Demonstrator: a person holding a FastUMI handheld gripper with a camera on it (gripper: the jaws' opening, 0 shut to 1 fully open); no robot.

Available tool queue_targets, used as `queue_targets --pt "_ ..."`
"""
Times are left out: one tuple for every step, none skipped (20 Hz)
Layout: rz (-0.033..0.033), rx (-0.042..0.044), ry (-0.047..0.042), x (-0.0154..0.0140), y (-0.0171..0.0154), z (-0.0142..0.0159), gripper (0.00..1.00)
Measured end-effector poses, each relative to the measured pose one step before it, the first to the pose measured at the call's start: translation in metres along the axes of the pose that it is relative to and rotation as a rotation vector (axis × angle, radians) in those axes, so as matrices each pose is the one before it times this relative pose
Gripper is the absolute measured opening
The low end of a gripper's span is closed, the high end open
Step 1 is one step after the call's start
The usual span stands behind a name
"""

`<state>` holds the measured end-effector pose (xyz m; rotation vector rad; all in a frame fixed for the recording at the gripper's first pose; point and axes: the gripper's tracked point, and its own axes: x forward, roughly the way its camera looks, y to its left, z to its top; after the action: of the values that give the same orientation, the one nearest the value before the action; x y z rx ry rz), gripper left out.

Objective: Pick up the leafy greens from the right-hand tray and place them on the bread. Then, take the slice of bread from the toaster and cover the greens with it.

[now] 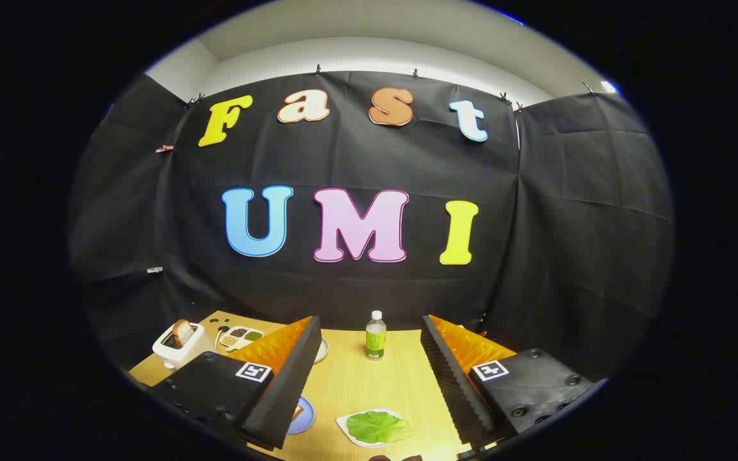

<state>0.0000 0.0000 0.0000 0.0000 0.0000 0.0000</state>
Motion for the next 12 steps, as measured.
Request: queue_targets --pt "0.00224 -0.00011 0.00171 -0.00006 0.00051 -0.00053 0.97" --pt "0.00243 -0.00079 0.00141 0.0003 0.00138 -0.00003 0.97" --pt "0.00222 -0.00028 -0.00083 -0.0006 0.00061 -0.0003 0.97" --pt "0.00227 -0.00052 0.00212 -0.00007 0.00125 -0.00079 0.98" --pt "0.00248 -0.00091 -0.00048 -0.00023 0.0008 0.00058 0.98" --pt "0.00014 -0.00225 -0.00027 -0.00015 0.00054 -0.00004 0.97" --pt "0.0013 -0.0021 -0.00087 -0.0004 0.00052 0.0 0.98" --pt "-0.00163 -0.0013 -0.00107 -0.0005 -0.00021 0.0002 0.98" --pt "0.00114 -0.00028 -0.00037 -0.00045 0.00036 0.00027 0.97" --pt "-0.00083 0.00074 -0.00001 -0.00031 0.00025 -0.00051 0.98" --pt "0.00028 0.0003 0.00045 -0.00071 -0.00022 0.00019 0.98" --pt "-0.00215 0.00012 -0.00155 -0.00032 -0.00059 0.0008 0.98"
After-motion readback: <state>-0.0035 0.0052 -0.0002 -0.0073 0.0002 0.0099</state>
